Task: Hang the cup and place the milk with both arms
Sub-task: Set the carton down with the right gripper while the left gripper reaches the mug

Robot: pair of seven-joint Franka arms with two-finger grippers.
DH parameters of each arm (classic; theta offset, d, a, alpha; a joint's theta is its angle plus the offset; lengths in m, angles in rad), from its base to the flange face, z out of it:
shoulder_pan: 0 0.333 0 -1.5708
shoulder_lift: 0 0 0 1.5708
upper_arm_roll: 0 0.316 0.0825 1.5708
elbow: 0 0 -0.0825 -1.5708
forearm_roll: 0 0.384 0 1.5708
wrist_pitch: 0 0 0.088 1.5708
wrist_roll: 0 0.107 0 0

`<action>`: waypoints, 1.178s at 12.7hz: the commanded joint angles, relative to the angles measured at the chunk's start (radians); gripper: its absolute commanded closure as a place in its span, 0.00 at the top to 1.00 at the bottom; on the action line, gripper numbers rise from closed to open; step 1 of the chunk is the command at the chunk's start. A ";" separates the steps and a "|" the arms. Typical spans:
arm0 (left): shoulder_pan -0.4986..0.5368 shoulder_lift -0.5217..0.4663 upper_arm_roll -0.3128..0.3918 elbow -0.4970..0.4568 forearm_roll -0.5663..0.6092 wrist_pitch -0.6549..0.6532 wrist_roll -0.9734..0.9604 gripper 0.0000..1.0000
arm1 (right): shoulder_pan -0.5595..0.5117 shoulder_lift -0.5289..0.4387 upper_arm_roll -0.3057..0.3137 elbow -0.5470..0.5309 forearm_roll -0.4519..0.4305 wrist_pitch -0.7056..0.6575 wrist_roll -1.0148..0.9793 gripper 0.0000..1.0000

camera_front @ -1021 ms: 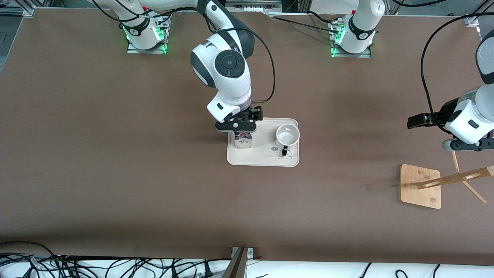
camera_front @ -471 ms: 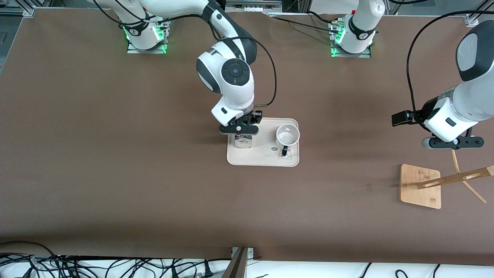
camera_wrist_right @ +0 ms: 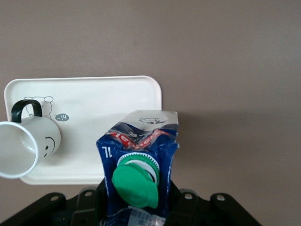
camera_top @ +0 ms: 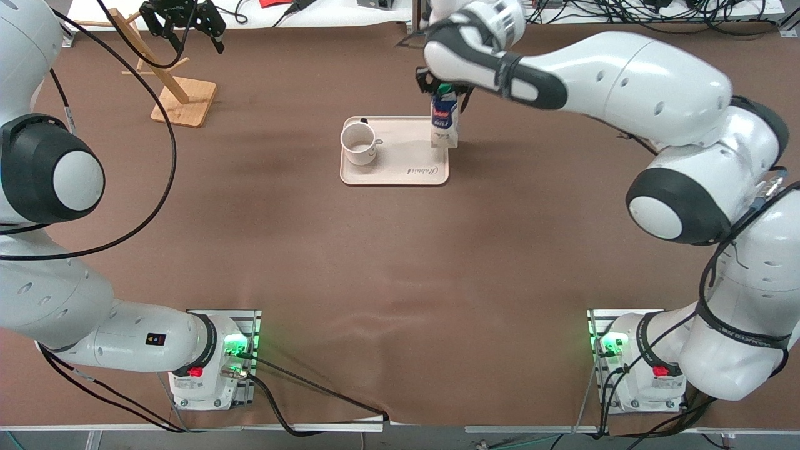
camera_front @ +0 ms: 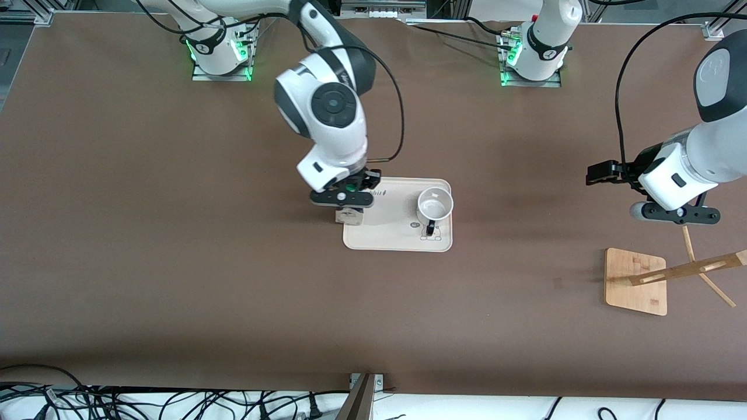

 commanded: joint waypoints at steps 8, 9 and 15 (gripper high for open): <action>-0.116 0.108 -0.026 -0.010 -0.120 0.136 -0.051 1.00 | -0.229 -0.248 -0.244 -0.369 0.070 -0.060 -0.728 0.43; -0.136 0.132 -0.025 -0.010 -0.117 0.168 -0.053 1.00 | -0.229 -0.283 -0.275 -0.470 0.071 0.018 -0.775 0.43; -0.212 0.263 -0.029 -0.008 -0.123 0.331 -0.115 1.00 | -0.230 -0.310 -0.301 -0.693 0.073 0.247 -0.794 0.57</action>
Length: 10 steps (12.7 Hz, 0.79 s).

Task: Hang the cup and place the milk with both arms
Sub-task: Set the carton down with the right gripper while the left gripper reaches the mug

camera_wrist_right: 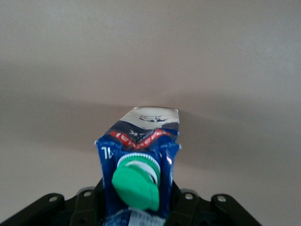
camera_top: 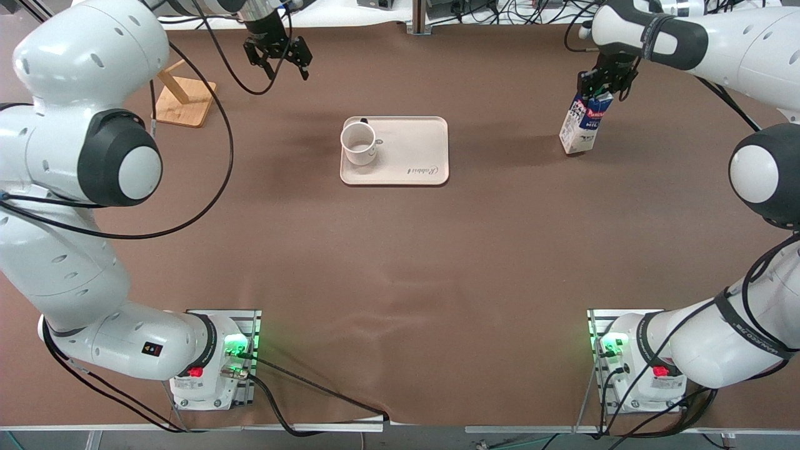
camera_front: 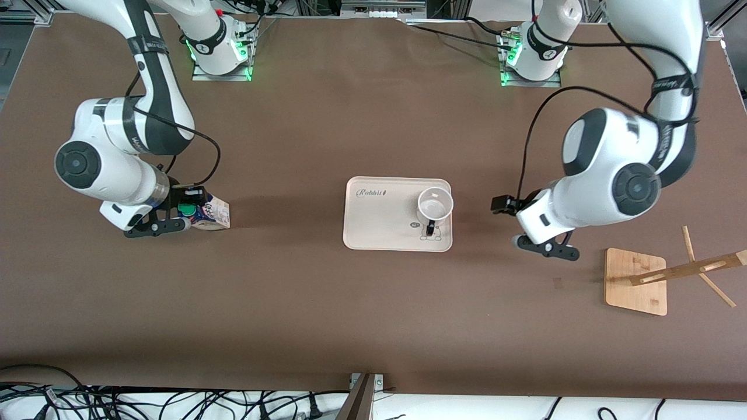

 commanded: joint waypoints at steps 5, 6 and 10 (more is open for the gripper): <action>-0.164 0.123 0.002 0.012 0.000 0.172 -0.208 1.00 | 0.008 -0.072 -0.016 -0.039 0.013 0.039 0.000 1.00; -0.156 0.132 -0.039 0.012 0.000 0.173 -0.206 1.00 | 0.008 -0.089 -0.026 -0.021 0.012 0.017 0.000 1.00; -0.196 0.129 -0.080 -0.071 -0.002 0.248 -0.213 1.00 | 0.010 -0.112 -0.049 0.177 0.009 -0.174 -0.001 1.00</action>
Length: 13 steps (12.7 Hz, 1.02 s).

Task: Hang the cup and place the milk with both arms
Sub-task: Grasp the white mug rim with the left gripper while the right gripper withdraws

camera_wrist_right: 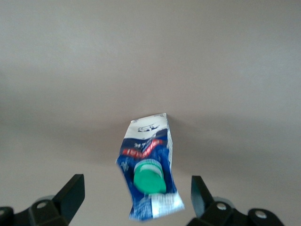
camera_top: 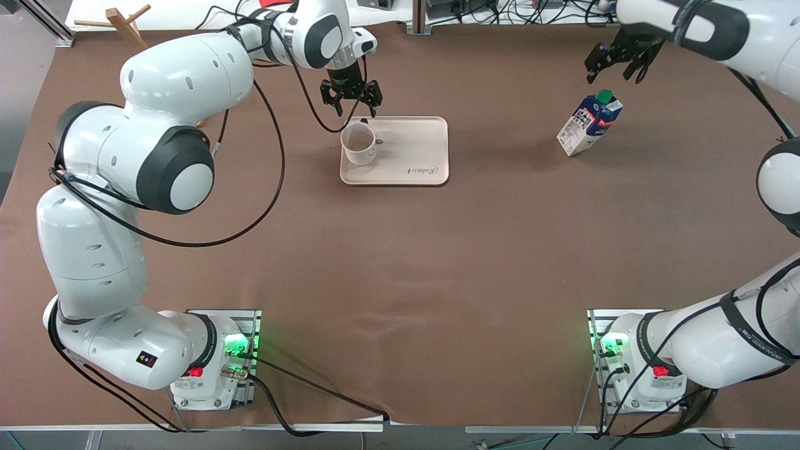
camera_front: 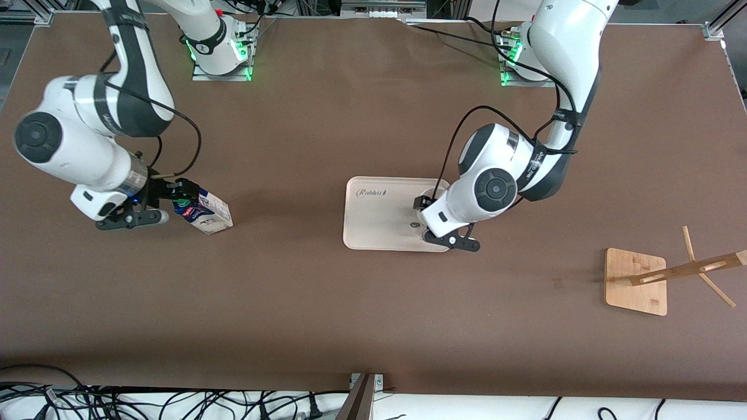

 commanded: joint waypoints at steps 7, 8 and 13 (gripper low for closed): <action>-0.070 -0.022 -0.016 -0.169 0.000 0.197 -0.075 1.00 | 0.010 -0.028 -0.054 0.411 -0.060 -0.444 -0.002 1.00; -0.069 -0.028 -0.020 -0.172 0.000 0.197 -0.097 1.00 | 0.010 -0.028 -0.049 0.423 -0.062 -0.446 -0.001 1.00; -0.069 -0.025 -0.034 -0.189 0.046 0.199 -0.145 0.55 | 0.007 -0.025 -0.059 0.427 -0.062 -0.431 0.022 1.00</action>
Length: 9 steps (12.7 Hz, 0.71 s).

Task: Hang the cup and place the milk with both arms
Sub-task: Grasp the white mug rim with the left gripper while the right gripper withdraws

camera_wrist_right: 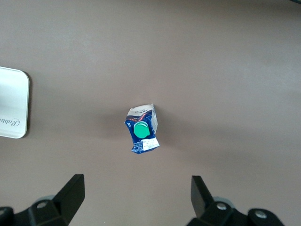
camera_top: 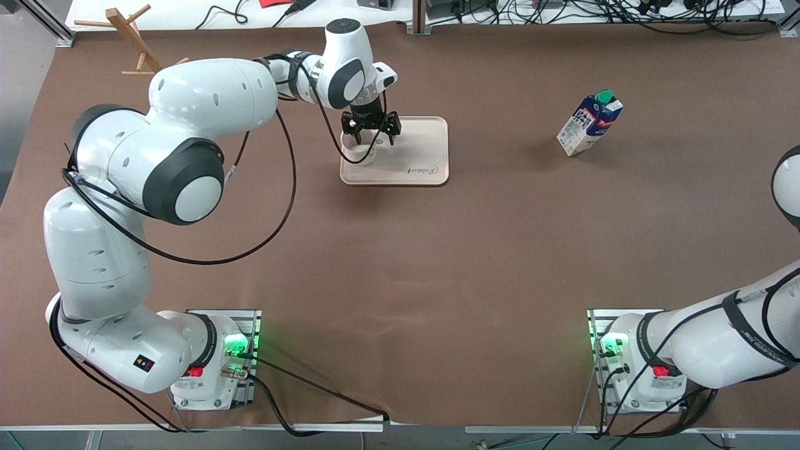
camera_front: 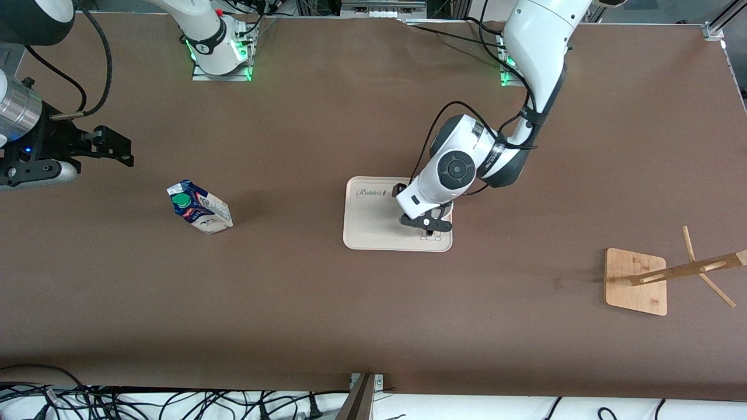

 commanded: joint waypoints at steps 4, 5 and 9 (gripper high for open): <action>-0.004 -0.028 -0.001 -0.034 0.066 0.006 -0.090 0.00 | 0.014 0.010 -0.034 0.036 -0.011 0.005 0.020 1.00; -0.004 -0.030 -0.003 -0.032 0.066 0.000 -0.100 0.00 | 0.014 0.010 -0.033 0.036 -0.011 0.012 0.020 1.00; 0.005 -0.027 -0.012 -0.024 0.066 -0.028 -0.107 0.00 | 0.012 0.010 -0.034 0.036 -0.011 0.015 0.020 1.00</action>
